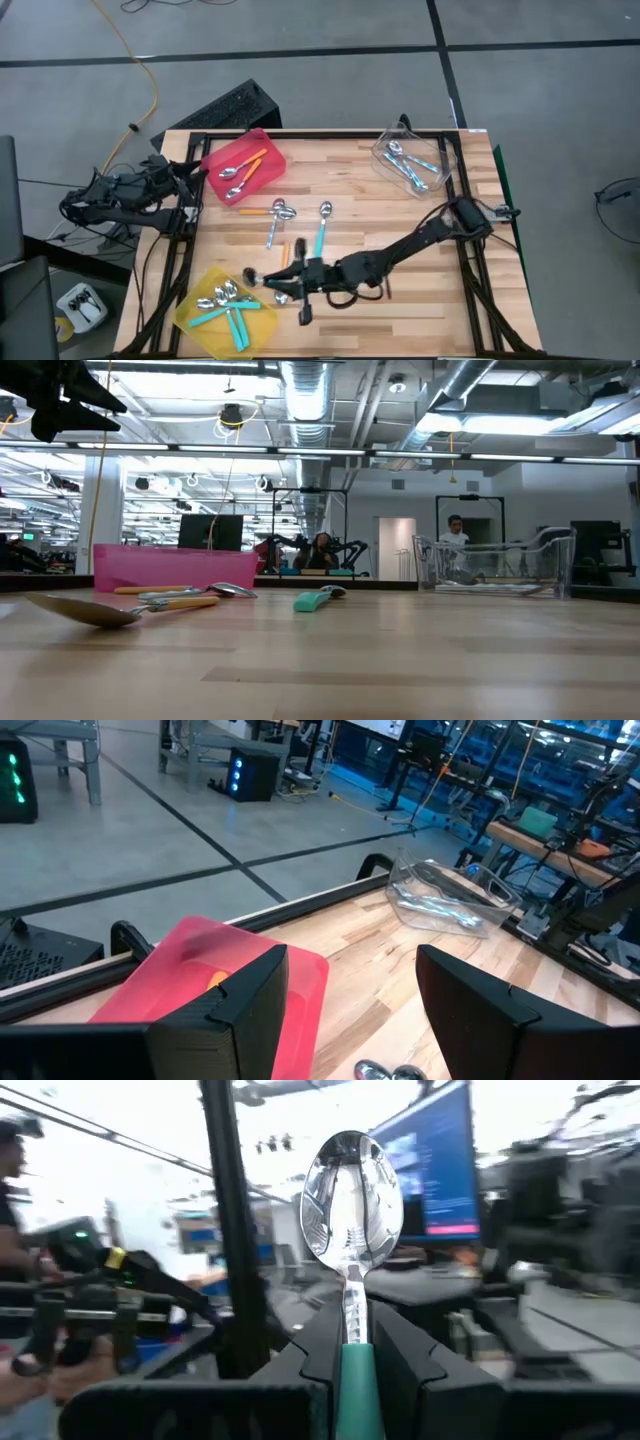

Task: Sort silverware by color (type)
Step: Put the light blue spoon into the yellow bin

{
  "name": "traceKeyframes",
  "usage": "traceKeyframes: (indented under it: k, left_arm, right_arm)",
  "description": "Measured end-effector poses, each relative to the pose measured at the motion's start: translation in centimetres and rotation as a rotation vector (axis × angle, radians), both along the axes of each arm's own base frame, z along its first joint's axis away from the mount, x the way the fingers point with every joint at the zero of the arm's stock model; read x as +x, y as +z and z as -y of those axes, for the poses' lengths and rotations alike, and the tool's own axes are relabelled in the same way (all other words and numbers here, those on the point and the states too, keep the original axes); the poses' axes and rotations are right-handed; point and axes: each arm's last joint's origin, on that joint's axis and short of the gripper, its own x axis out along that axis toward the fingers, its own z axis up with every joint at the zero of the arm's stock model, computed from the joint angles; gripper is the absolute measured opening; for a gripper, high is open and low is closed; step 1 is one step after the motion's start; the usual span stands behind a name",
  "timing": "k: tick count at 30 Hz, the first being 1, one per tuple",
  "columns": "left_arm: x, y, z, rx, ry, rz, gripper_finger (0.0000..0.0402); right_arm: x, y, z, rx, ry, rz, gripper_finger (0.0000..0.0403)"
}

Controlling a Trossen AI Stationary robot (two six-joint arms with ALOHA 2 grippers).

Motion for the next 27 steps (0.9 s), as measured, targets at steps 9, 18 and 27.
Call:
traceKeyframes:
  k: [9,18,27]
  left_arm:
    - [0.0,0.0,0.0,-0.003,0.0,-0.001,0.0205]
    - [0.0,0.0,0.0,-0.003,0.0,-0.001,0.0205]
    - [0.0,0.0,0.0,-0.005,0.0,0.0,0.0205]
  right_arm:
    - [6.5,-1.6,-1.6,0.038,0.199,0.075,0.0064]
    - [11.5,-5.2,-1.0,0.125,0.373,-0.03,0.0068]
    - [13.3,-12.7,1.6,0.394,0.41,-0.188,0.0068]
